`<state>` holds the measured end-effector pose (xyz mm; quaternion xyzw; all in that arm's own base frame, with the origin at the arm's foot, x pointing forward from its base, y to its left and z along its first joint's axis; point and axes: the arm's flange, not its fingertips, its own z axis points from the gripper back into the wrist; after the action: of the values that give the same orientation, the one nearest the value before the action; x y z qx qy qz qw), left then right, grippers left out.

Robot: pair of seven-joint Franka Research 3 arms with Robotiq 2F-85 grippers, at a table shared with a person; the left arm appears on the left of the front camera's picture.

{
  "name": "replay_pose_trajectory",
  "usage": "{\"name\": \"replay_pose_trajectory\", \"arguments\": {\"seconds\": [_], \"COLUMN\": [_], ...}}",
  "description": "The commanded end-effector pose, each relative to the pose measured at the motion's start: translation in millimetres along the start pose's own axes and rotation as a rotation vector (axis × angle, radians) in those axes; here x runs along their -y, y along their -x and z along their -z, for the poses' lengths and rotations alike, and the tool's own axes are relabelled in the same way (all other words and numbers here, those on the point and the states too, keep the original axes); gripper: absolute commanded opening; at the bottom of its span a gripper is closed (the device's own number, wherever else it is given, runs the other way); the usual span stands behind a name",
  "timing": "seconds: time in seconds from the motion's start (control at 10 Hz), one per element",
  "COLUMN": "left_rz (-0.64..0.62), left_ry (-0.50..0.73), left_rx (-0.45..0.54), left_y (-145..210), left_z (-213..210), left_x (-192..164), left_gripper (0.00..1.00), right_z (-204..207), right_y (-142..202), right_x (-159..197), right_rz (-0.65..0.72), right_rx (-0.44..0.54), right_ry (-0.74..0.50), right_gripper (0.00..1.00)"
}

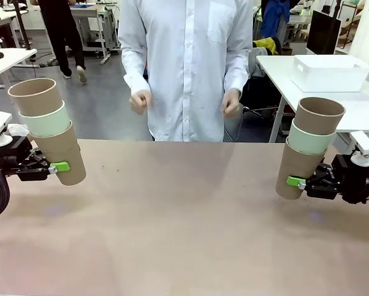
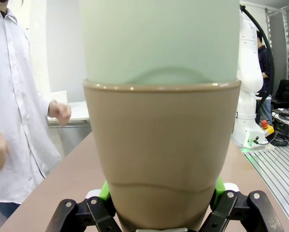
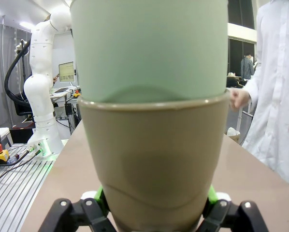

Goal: Stack the cups and store them in the basket.
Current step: Place the stack of Reusable plastic cups into the Pantry Basket.

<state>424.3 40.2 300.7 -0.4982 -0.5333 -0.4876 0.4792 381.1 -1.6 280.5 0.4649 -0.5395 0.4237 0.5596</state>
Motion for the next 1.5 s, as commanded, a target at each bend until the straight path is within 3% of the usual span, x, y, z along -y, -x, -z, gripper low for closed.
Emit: {"name": "replay_pose_trajectory", "arguments": {"seconds": [0.0,1.4], "left_rz": [0.011,0.011], "left_ry": [0.006,0.006], "left_rx": [0.007,0.007], "left_y": [-4.2,-4.2], "left_z": [1.6,1.6], "left_x": [-0.8,-0.8], "left_gripper": [0.84,0.84], "right_z": [2.1,2.1], "right_y": [-5.1,-5.1], "right_x": [1.0,1.0], "right_rz": [-0.002,-0.002], "right_rx": [0.0,0.0], "right_ry": [0.004,0.004], "right_gripper": [0.84,0.84]}}
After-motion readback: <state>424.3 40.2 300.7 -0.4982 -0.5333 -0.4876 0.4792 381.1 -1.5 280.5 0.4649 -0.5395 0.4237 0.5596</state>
